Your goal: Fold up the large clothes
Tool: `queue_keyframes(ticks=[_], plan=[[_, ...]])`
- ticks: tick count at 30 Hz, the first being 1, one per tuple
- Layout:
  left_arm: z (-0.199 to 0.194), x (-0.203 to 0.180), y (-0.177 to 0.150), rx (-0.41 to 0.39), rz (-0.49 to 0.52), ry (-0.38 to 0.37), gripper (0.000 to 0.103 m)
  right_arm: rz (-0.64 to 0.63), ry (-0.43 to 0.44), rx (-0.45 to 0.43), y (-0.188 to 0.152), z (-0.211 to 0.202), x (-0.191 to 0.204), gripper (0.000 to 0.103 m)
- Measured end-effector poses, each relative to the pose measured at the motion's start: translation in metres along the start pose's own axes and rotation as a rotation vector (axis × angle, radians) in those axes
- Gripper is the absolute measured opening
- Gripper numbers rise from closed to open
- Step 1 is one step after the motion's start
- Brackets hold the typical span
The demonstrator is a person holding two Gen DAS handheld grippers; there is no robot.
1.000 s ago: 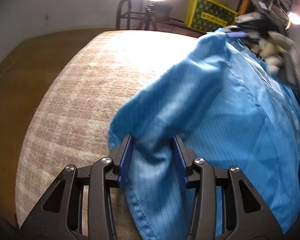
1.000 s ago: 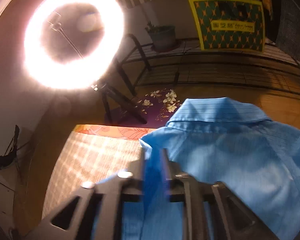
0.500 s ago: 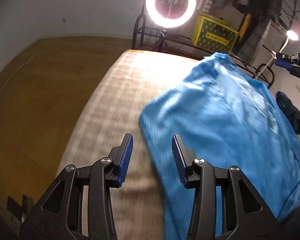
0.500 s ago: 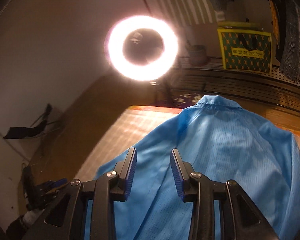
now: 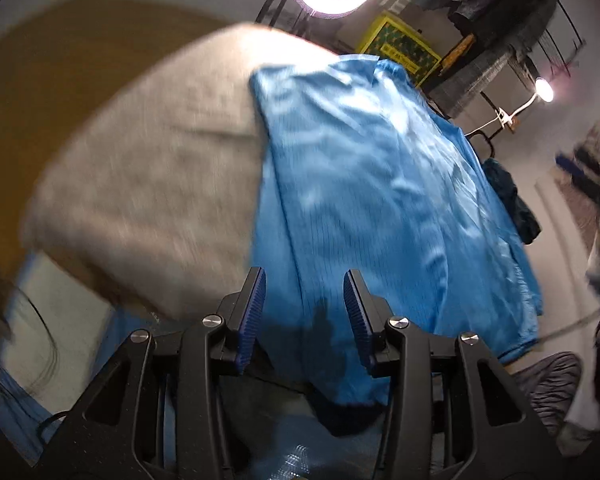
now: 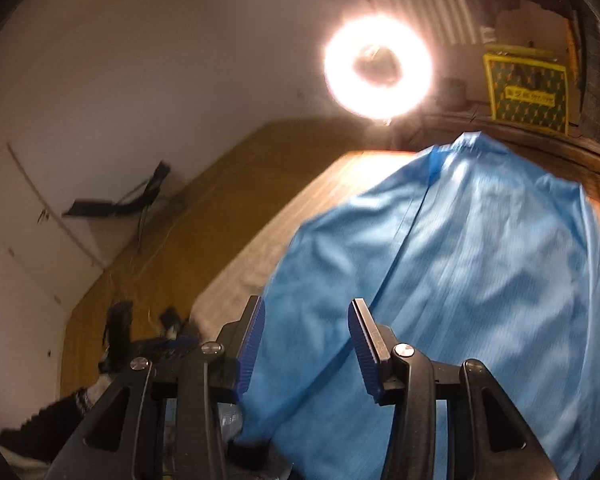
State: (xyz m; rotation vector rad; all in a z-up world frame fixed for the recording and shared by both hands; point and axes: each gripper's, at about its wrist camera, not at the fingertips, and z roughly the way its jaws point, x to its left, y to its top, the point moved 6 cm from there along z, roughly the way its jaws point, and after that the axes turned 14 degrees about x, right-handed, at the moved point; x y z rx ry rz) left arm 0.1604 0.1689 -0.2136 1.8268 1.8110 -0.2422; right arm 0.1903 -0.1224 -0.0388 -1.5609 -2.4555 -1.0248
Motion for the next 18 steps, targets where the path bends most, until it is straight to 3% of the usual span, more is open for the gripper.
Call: queue_keyframes(ticks=[7, 12, 14, 18], plan=[[0.036, 0.011, -0.027, 0.062, -0.114, -0.136, 0.043, 0.031, 0.013, 0.165, -0.075, 0.062, 0.014, 0.047], [0.047, 0.001, -0.026, 0.081, -0.077, -0.121, 0.039, 0.062, 0.038, 0.259, -0.106, 0.115, 0.020, 0.047], [0.050, 0.000, -0.027, 0.085, -0.064, -0.100, 0.027, 0.055, 0.040, 0.294, -0.117, 0.134, 0.024, 0.047], [0.056, 0.003, -0.030, 0.098, -0.085, -0.112, 0.016, 0.082, 0.091, 0.339, -0.125, 0.161, 0.024, 0.047]])
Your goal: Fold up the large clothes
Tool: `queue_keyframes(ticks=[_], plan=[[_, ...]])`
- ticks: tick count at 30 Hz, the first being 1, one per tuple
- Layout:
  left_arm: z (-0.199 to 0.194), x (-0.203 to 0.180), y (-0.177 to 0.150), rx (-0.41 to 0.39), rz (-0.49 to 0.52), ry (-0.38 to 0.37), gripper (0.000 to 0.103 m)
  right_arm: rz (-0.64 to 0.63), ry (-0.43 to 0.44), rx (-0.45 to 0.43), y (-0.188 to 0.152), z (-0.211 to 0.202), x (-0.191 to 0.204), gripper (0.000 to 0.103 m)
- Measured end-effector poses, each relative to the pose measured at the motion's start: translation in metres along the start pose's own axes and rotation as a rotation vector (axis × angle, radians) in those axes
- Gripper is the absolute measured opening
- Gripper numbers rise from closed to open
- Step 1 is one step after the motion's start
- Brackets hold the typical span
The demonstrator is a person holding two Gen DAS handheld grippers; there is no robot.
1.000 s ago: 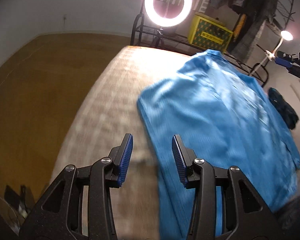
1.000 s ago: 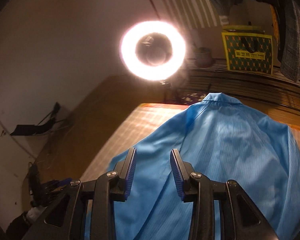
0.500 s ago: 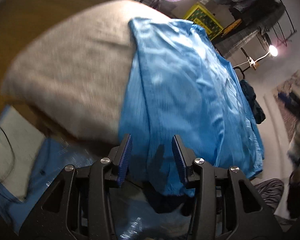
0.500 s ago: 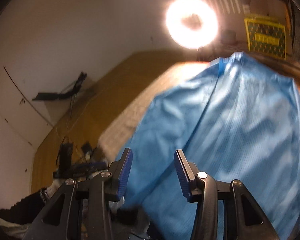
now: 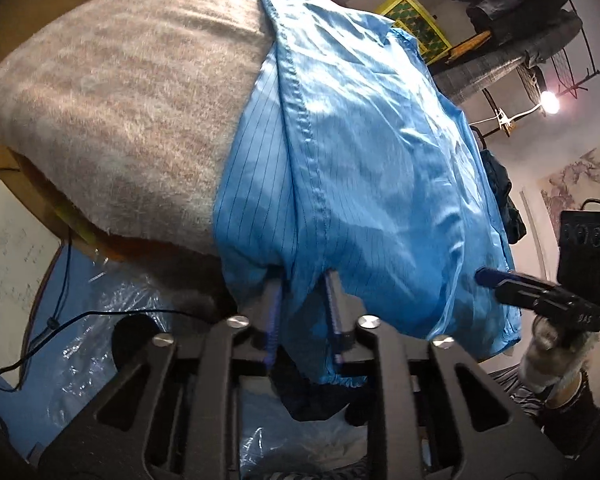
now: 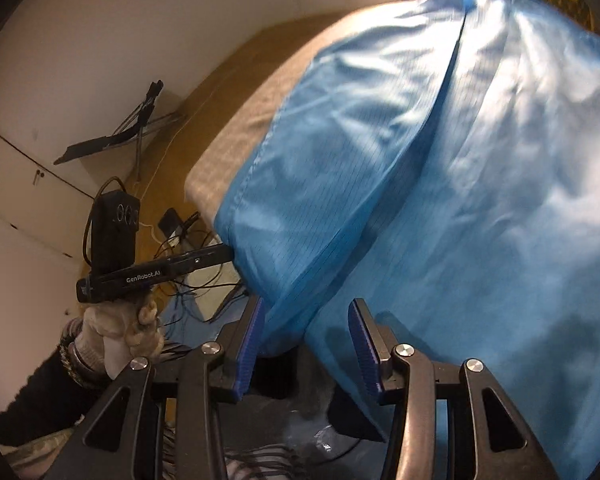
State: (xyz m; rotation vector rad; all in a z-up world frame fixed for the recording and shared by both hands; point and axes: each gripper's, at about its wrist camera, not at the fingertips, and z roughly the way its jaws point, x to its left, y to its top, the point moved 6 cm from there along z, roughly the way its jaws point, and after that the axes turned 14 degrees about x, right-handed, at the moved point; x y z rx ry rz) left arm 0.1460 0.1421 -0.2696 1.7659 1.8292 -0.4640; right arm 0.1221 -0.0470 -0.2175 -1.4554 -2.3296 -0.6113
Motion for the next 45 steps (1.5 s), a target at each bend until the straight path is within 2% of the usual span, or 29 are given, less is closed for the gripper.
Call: queue_keyframes(ticks=[5, 7, 8, 10, 13, 18, 21, 22, 24, 25, 26, 30, 33, 35, 38, 42, 45], plan=[[-0.004, -0.002, -0.002, -0.018, 0.010, 0.017, 0.005, 0.006, 0.047, 0.050, 0.010, 0.023, 0.005, 0.047], [-0.008, -0.002, -0.004, -0.029, 0.010, 0.021, 0.002, 0.007, 0.040, 0.061, 0.015, 0.034, 0.007, 0.043], [-0.011, -0.001, -0.005, -0.036, 0.010, 0.026, 0.001, 0.002, 0.040, 0.069, 0.016, 0.037, 0.009, 0.040], [-0.019, 0.000, -0.007, -0.055, 0.011, 0.039, 0.000, -0.022, 0.033, 0.079, 0.018, 0.043, 0.014, 0.024], [-0.032, 0.006, -0.007, -0.093, 0.001, 0.063, 0.000, -0.065, 0.020, 0.080, 0.022, 0.051, 0.022, 0.007], [-0.035, 0.023, -0.002, -0.108, -0.055, 0.079, 0.000, -0.093, -0.066, 0.054, 0.032, 0.056, 0.026, 0.000], [-0.033, 0.032, -0.003, -0.106, -0.082, 0.047, 0.000, -0.077, -0.093, 0.043, 0.032, 0.054, 0.019, 0.000], [-0.034, 0.035, -0.003, -0.114, -0.087, 0.038, 0.004, -0.077, -0.102, 0.041, 0.032, 0.053, 0.017, 0.000], [-0.037, 0.043, -0.002, -0.129, -0.110, -0.012, 0.031, -0.081, -0.109, 0.043, 0.030, 0.049, 0.014, 0.000], [-0.038, 0.046, -0.002, -0.144, -0.122, -0.047, 0.054, -0.084, -0.113, 0.047, 0.029, 0.050, 0.013, 0.000], [-0.039, 0.050, -0.002, -0.157, -0.139, -0.075, 0.064, -0.086, -0.120, 0.051, 0.028, 0.050, 0.012, 0.000], [-0.037, 0.062, 0.004, -0.185, -0.179, -0.192, 0.065, -0.097, -0.116, 0.058, 0.023, 0.047, 0.014, 0.001], [-0.036, 0.071, 0.009, -0.195, -0.201, -0.222, 0.065, -0.123, -0.098, 0.024, 0.020, 0.033, 0.027, 0.003], [-0.038, 0.074, 0.012, -0.207, -0.219, -0.271, 0.065, -0.157, -0.087, -0.004, 0.021, 0.024, 0.040, 0.005], [-0.035, 0.070, 0.016, -0.208, -0.197, -0.305, 0.065, -0.195, -0.080, -0.033, 0.025, 0.021, 0.053, 0.011], [-0.014, 0.063, 0.020, -0.176, -0.159, -0.304, 0.065, -0.181, -0.132, -0.003, 0.036, 0.038, 0.043, 0.012], [0.006, 0.059, 0.019, -0.122, -0.150, -0.355, 0.065, -0.149, -0.169, 0.032, 0.041, 0.051, 0.026, 0.012]])
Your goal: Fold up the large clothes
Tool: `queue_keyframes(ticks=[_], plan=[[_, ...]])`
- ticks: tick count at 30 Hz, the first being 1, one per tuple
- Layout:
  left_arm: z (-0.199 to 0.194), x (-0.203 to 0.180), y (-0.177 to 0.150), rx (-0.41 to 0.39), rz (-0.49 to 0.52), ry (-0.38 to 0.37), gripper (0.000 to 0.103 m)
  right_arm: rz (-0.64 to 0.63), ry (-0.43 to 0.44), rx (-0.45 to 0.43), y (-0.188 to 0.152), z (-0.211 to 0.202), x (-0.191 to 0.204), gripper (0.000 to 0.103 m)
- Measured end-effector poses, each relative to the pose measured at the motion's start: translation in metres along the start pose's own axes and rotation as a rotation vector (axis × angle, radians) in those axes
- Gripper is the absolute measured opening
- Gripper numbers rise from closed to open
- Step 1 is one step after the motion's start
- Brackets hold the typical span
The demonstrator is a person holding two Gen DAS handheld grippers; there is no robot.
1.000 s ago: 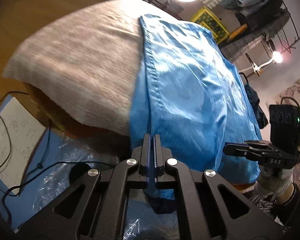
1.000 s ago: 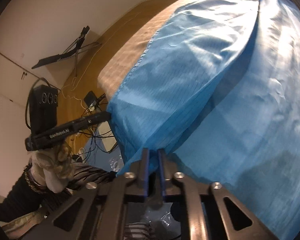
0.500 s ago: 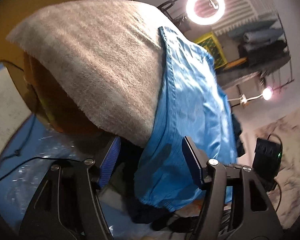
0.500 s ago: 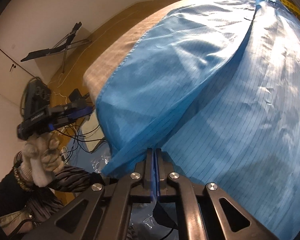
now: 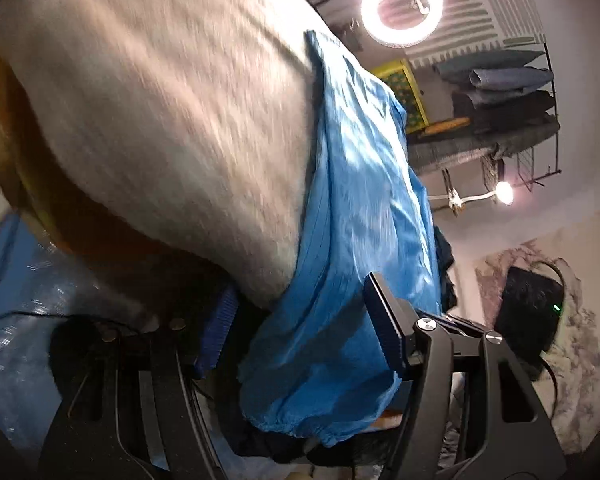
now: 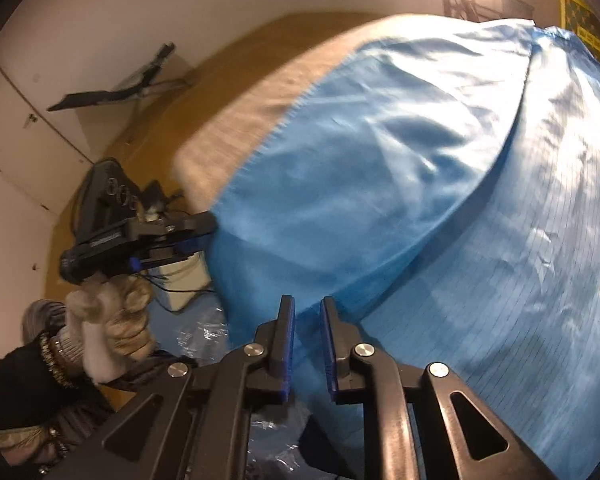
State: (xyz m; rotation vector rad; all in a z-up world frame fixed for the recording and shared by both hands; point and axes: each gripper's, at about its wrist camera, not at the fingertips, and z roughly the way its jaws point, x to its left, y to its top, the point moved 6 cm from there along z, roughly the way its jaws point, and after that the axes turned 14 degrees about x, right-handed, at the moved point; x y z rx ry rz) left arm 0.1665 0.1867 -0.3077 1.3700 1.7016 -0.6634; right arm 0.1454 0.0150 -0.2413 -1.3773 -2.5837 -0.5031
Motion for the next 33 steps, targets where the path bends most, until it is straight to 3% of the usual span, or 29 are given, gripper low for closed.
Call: queue_keyframes(ticks=[1, 6, 9, 11, 12, 15, 20, 24, 27, 29, 32, 33], plan=[[0.005, 0.001, -0.002, 0.016, 0.004, -0.007, 0.065, 0.015, -0.001, 0.011, 0.000, 0.005, -0.006, 0.006], [0.010, -0.003, -0.016, 0.078, 0.034, -0.013, 0.063, 0.053, 0.047, 0.004, 0.003, 0.006, -0.016, 0.003], [0.001, -0.010, -0.025, 0.100, 0.038, 0.001, 0.037, 0.044, 0.032, 0.000, 0.005, 0.007, -0.014, 0.003], [-0.005, -0.022, -0.030, 0.103, 0.090, 0.072, 0.013, 0.040, 0.023, -0.002, 0.007, 0.007, -0.013, 0.003], [-0.006, -0.027, -0.031, 0.102, 0.110, 0.090, 0.009, 0.044, 0.025, -0.003, 0.007, 0.007, -0.013, 0.003], [-0.015, -0.051, -0.035, 0.076, 0.181, 0.125, 0.005, 0.051, 0.030, -0.004, 0.008, 0.007, -0.014, 0.003], [-0.034, -0.084, -0.039, 0.026, 0.218, 0.075, 0.004, 0.058, 0.036, -0.006, 0.009, 0.007, -0.014, 0.004], [-0.027, -0.116, -0.035, 0.022, 0.289, 0.090, 0.004, 0.091, 0.093, -0.005, 0.009, 0.006, -0.018, 0.010], [-0.020, -0.125, -0.037, 0.035, 0.307, 0.087, 0.003, 0.157, 0.170, -0.024, 0.014, -0.006, -0.025, 0.033], [-0.014, -0.132, -0.039, 0.047, 0.330, 0.092, 0.003, 0.175, 0.200, -0.071, 0.022, -0.025, -0.027, 0.035], [-0.006, -0.141, -0.043, 0.060, 0.368, 0.112, 0.003, 0.173, 0.221, -0.122, 0.041, -0.051, -0.024, 0.046], [-0.005, -0.144, -0.044, 0.064, 0.381, 0.116, 0.003, 0.160, 0.221, -0.120, 0.059, -0.060, -0.019, 0.054]])
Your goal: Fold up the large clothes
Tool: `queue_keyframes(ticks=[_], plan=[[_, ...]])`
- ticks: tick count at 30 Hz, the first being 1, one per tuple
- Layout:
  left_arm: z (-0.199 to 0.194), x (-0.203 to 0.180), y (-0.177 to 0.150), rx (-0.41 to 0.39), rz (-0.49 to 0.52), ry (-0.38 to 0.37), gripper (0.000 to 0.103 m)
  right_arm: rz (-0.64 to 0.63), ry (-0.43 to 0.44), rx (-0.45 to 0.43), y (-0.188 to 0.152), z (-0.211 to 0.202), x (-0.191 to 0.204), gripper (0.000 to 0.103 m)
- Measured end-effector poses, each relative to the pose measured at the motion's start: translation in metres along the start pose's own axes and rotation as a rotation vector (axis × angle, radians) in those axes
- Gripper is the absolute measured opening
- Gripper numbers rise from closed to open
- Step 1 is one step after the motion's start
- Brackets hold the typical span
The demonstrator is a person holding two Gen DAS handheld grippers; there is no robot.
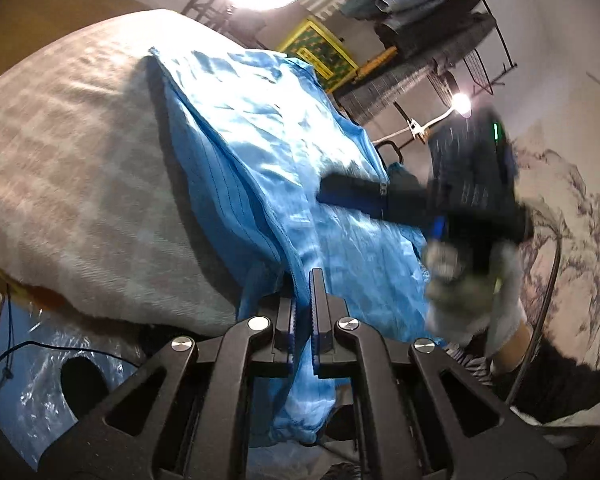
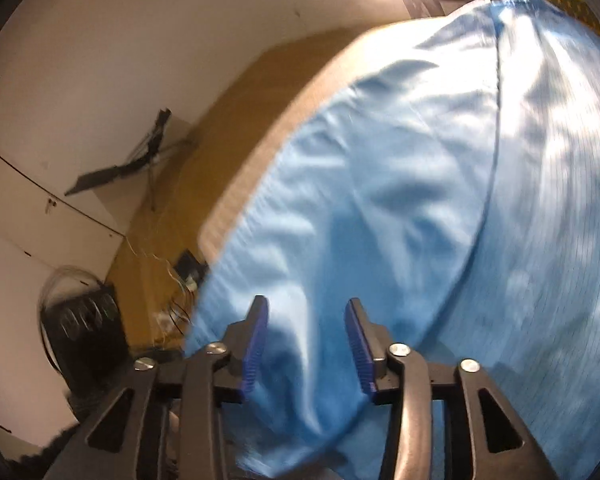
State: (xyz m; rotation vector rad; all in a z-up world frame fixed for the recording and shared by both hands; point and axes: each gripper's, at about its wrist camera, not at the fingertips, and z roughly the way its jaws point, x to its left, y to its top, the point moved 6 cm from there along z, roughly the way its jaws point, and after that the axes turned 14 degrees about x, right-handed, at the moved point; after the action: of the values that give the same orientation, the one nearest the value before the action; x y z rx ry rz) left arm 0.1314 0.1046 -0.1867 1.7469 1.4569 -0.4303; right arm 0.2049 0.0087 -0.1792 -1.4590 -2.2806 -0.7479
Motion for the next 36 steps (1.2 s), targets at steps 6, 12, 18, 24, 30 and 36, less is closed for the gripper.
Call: queue_keyframes(ticks=[6, 12, 18, 24, 30, 36], plan=[[0.001, -0.005, 0.000, -0.002, 0.016, -0.011, 0.003, -0.066, -0.064, 0.055, 0.041, 0.016, 0.027, 0.061], [0.000, -0.011, 0.002, -0.004, 0.029, -0.014, 0.003, -0.153, -0.211, 0.141, 0.072, 0.059, 0.054, 0.059], [0.006, -0.016, 0.006, 0.002, 0.042, -0.014, 0.003, -0.221, -0.409, 0.230, 0.083, 0.101, 0.060, 0.041], [0.002, -0.014, 0.008, -0.003, 0.036, -0.004, 0.002, -0.200, -0.451, 0.218, 0.094, 0.108, 0.040, 0.000], [0.010, -0.031, 0.012, 0.008, 0.076, 0.030, 0.002, -0.092, -0.342, 0.083, 0.093, 0.067, 0.015, 0.000], [0.024, -0.068, 0.020, 0.031, 0.151, 0.028, 0.001, 0.056, -0.187, -0.099, 0.073, 0.005, -0.023, 0.000]])
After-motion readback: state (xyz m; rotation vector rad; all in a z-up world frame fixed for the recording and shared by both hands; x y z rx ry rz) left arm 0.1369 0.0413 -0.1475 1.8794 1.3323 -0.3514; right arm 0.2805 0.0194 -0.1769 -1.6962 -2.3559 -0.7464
